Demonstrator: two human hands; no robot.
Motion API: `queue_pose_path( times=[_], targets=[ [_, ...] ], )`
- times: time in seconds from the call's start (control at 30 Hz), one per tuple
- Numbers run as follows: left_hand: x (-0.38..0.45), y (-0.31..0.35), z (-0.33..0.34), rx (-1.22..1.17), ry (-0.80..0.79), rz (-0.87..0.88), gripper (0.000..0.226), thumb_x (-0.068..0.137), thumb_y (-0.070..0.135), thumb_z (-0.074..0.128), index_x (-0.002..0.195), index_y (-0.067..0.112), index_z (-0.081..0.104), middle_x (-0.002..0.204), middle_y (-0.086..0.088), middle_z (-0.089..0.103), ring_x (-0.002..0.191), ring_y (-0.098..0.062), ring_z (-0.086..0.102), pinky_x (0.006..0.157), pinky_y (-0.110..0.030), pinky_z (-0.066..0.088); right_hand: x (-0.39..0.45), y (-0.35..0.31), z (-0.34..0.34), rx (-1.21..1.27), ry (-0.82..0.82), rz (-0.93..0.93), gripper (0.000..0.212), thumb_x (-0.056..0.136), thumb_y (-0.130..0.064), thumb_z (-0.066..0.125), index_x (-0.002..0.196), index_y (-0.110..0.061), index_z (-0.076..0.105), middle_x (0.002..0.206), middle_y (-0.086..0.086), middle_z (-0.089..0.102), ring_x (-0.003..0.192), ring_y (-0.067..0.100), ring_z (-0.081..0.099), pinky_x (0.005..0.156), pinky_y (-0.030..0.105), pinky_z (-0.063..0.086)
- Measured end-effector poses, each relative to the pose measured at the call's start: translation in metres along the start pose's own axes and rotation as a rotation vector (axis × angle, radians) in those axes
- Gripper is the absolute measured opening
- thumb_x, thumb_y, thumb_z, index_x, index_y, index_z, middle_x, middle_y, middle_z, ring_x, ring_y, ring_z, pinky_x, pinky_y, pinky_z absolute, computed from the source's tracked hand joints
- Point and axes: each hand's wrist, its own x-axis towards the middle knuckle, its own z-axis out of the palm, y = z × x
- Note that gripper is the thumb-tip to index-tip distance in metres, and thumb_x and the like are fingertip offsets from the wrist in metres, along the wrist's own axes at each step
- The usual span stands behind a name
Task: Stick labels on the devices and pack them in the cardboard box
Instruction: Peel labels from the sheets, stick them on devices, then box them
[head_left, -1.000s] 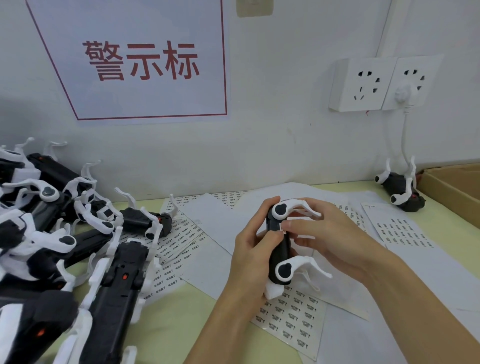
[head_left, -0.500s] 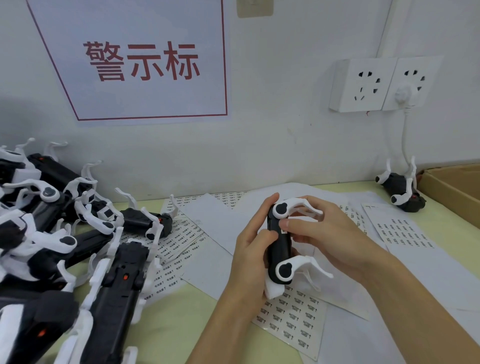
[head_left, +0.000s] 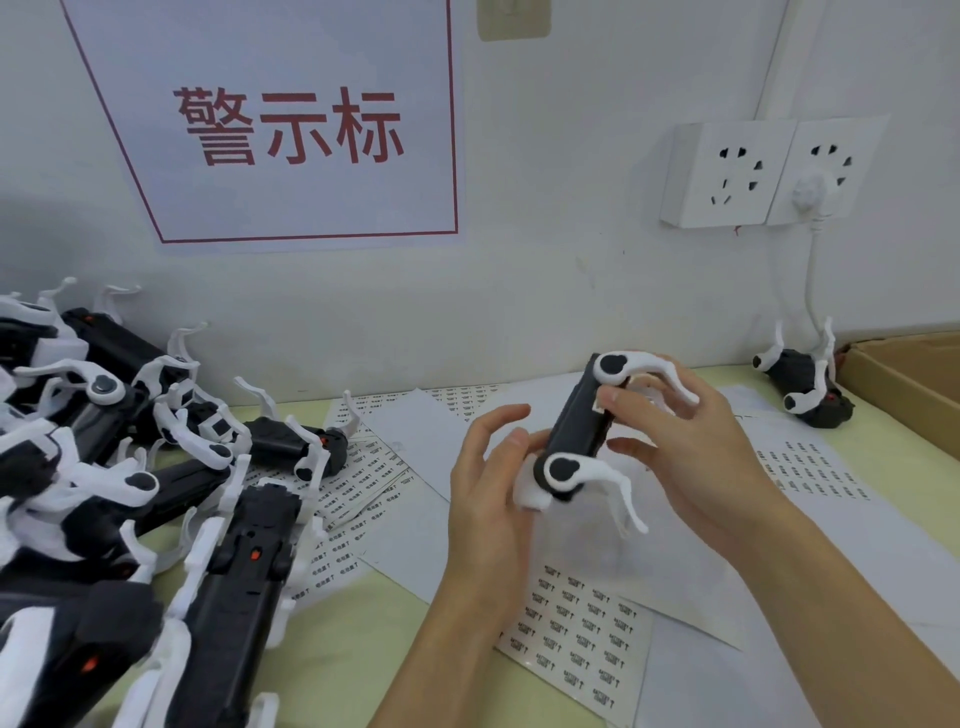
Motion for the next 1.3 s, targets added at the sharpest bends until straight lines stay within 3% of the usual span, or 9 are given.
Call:
queue_pose_path(
  times=[0.13, 0.27, 0.33, 0.47, 0.7, 0.9, 1.0, 1.13, 1.3],
  targets=[
    [0.002, -0.003, 0.0, 0.045, 0.063, 0.029, 0.039, 0.084, 0.04, 0.061, 0.117, 0.019, 0.06, 0.112, -0.013, 0.069, 0.1, -0.026, 0.069, 0.084, -0.035, 0.055, -0.002, 0.005, 0.016, 0.091, 0.237, -0.056, 0.026, 0.088, -0.018, 0.073, 0.106, -0.036, 0.071, 0.099, -0.009, 0.072, 0.09, 0.004, 0.068, 0.067, 0.019, 0.054],
    [0.003, -0.005, 0.003, 0.043, 0.133, 0.016, 0.042, 0.081, 0.04, 0.073, 0.117, 0.023, 0.059, 0.112, -0.013, 0.069, 0.093, -0.03, 0.073, 0.085, -0.049, 0.056, -0.006, 0.014, 0.032, 0.113, 0.373, -0.042, 0.021, 0.089, -0.024, 0.073, 0.107, -0.034, 0.072, 0.11, -0.005, 0.069, 0.089, -0.005, 0.067, 0.066, 0.017, 0.055],
    [0.004, -0.004, 0.002, 0.011, 0.228, 0.023, 0.038, 0.083, 0.033, 0.077, 0.116, 0.025, 0.059, 0.111, -0.011, 0.072, 0.089, -0.027, 0.075, 0.084, -0.046, 0.057, -0.006, 0.017, 0.034, 0.092, 0.344, -0.032, 0.022, 0.09, -0.023, 0.072, 0.107, -0.036, 0.071, 0.118, -0.001, 0.065, 0.097, -0.001, 0.067, 0.066, 0.018, 0.056],
    [0.009, -0.002, -0.007, -0.041, 0.34, 0.086, 0.026, 0.093, 0.02, 0.068, 0.118, 0.027, 0.063, 0.113, -0.01, 0.073, 0.092, -0.018, 0.073, 0.081, -0.031, 0.054, -0.005, 0.015, 0.021, 0.147, 0.088, 0.081, 0.03, 0.08, -0.028, 0.068, 0.11, -0.031, 0.069, 0.124, 0.003, 0.065, 0.112, 0.022, 0.065, 0.075, 0.033, 0.055],
    [0.005, -0.001, -0.006, 0.141, 0.349, 0.245, 0.049, 0.082, 0.034, 0.062, 0.131, 0.031, 0.06, 0.104, 0.008, 0.074, 0.103, -0.013, 0.07, 0.085, -0.023, 0.057, -0.004, 0.019, 0.017, 0.132, 0.079, 0.141, 0.013, 0.093, -0.017, 0.064, 0.1, -0.026, 0.071, 0.116, 0.004, 0.066, 0.093, 0.014, 0.069, 0.072, 0.038, 0.057],
    [0.004, 0.003, -0.004, 0.147, 0.362, 0.232, 0.051, 0.082, 0.034, 0.058, 0.134, 0.029, 0.059, 0.104, 0.007, 0.074, 0.102, -0.013, 0.069, 0.095, -0.036, 0.052, -0.006, 0.018, 0.017, 0.131, 0.022, 0.122, 0.013, 0.083, -0.022, 0.073, 0.095, -0.026, 0.07, 0.115, 0.009, 0.065, 0.089, 0.013, 0.067, 0.075, 0.037, 0.056],
    [0.004, 0.004, -0.003, 0.142, 0.361, 0.2, 0.052, 0.083, 0.037, 0.057, 0.135, 0.033, 0.06, 0.112, 0.007, 0.074, 0.111, -0.015, 0.066, 0.108, -0.044, 0.046, -0.008, 0.016, 0.017, 0.106, 0.019, 0.074, 0.018, 0.073, -0.033, 0.074, 0.091, -0.029, 0.071, 0.104, 0.001, 0.067, 0.086, 0.013, 0.066, 0.071, 0.031, 0.053],
    [0.005, 0.003, -0.003, 0.132, 0.377, 0.156, 0.028, 0.082, 0.043, 0.057, 0.106, 0.052, 0.07, 0.123, 0.022, 0.068, 0.126, -0.012, 0.058, 0.112, -0.041, 0.042, -0.008, 0.01, 0.017, 0.061, 0.034, -0.027, 0.034, 0.063, -0.05, 0.078, 0.092, -0.033, 0.071, 0.097, -0.007, 0.069, 0.084, 0.011, 0.065, 0.068, 0.027, 0.052],
    [0.006, 0.002, -0.004, 0.086, 0.378, 0.147, 0.036, 0.102, 0.025, 0.053, 0.127, 0.05, 0.061, 0.114, 0.015, 0.072, 0.112, -0.013, 0.067, 0.104, -0.044, 0.049, -0.007, 0.006, 0.021, 0.026, 0.033, -0.06, 0.038, 0.064, -0.054, 0.078, 0.094, -0.034, 0.07, 0.1, -0.004, 0.069, 0.086, 0.014, 0.064, 0.077, 0.033, 0.049]
  ],
)
